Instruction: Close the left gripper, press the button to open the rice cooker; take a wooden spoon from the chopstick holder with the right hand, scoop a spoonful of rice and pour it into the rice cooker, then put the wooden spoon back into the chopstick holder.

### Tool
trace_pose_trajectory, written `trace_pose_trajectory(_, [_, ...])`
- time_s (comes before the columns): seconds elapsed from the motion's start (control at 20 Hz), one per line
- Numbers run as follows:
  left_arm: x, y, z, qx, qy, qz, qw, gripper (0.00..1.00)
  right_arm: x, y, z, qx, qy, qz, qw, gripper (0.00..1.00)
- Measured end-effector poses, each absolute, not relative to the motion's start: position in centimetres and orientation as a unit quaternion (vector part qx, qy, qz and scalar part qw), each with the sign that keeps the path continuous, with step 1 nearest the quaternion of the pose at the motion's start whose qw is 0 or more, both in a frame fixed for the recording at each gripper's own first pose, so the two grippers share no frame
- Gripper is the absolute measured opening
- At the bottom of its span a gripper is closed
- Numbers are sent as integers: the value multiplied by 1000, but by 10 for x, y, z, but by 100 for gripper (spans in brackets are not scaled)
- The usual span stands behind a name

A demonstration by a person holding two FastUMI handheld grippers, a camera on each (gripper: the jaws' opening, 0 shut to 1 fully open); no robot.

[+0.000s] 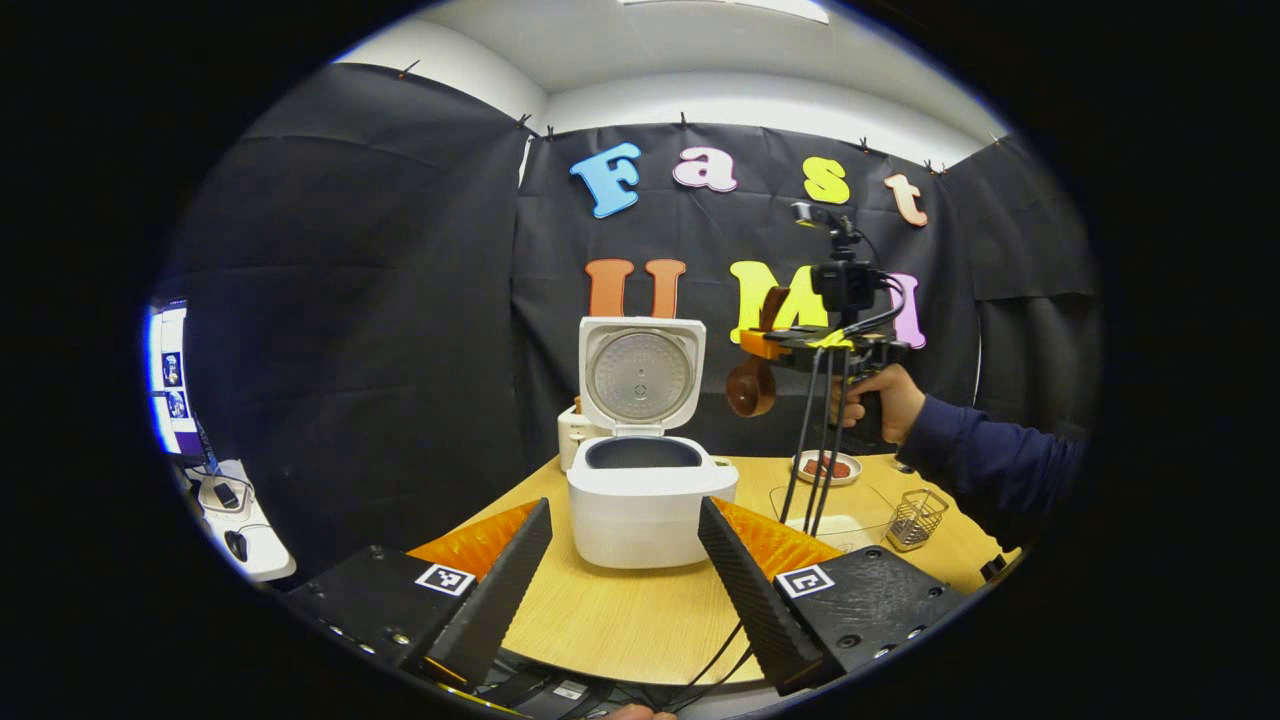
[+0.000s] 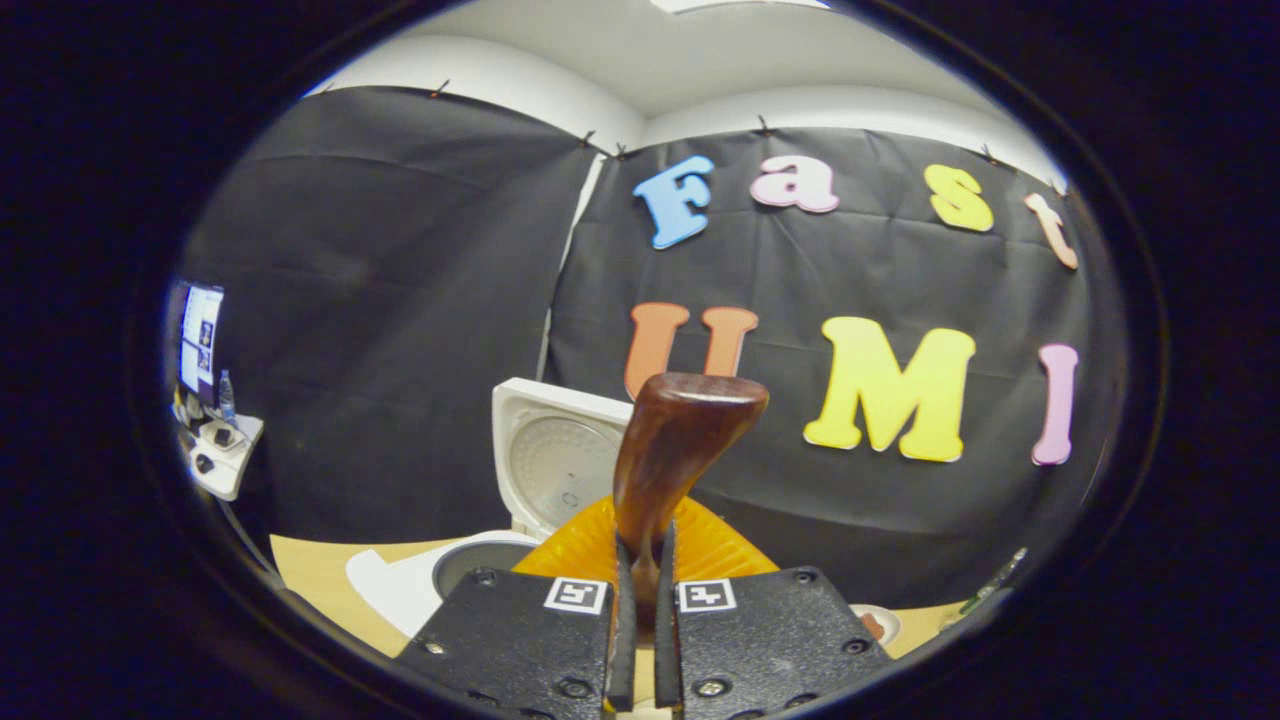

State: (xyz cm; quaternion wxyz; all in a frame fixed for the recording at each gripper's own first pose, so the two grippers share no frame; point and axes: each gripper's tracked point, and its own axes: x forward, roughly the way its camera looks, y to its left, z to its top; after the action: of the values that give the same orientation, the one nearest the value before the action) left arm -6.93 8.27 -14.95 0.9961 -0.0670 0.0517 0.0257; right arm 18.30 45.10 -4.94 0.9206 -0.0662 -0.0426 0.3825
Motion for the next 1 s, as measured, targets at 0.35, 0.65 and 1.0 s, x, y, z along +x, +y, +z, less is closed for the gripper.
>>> trace_pose_trajectory(0.35, [-46,35,-135,-69,42,-7,997,94,177,311,-43,-38,-26,321,946,14])
trace_pose_trajectory(0.65, [-16,3,-128,-69,38,-22,997,94,200,190,-50,-11,14,201,979,15])
trace_pose_trajectory(1.0, [10,-10,-127,-95,39,-26,994,94,196,120,-65,22,-1,141,990,16])
